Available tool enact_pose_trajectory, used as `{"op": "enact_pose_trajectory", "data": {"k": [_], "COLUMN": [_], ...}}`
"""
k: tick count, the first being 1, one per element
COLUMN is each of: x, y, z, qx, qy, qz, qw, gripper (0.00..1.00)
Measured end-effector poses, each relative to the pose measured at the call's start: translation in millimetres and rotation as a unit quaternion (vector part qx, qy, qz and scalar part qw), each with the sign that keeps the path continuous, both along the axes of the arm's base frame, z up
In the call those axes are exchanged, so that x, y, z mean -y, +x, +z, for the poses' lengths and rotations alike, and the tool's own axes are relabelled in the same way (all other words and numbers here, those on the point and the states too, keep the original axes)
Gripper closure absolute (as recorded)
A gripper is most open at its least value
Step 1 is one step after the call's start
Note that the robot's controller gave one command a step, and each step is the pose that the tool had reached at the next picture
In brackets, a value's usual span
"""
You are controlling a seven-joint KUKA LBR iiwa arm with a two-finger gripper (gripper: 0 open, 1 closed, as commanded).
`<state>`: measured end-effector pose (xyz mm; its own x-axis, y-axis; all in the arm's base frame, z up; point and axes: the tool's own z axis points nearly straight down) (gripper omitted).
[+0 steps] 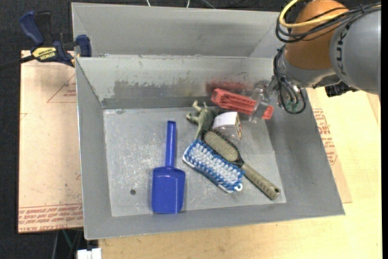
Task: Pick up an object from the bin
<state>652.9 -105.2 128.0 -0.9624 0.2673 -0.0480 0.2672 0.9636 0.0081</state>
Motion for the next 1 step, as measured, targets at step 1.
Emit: {"op": "enact_pose_trajectory", "data": {"k": [1], "x": [-0.2], "y": [-0.1], "z": [14.7], "qx": [0.0], "qy": [0.0], "qz": [0.0], "qw": [1.0], "gripper": [1.0]}}
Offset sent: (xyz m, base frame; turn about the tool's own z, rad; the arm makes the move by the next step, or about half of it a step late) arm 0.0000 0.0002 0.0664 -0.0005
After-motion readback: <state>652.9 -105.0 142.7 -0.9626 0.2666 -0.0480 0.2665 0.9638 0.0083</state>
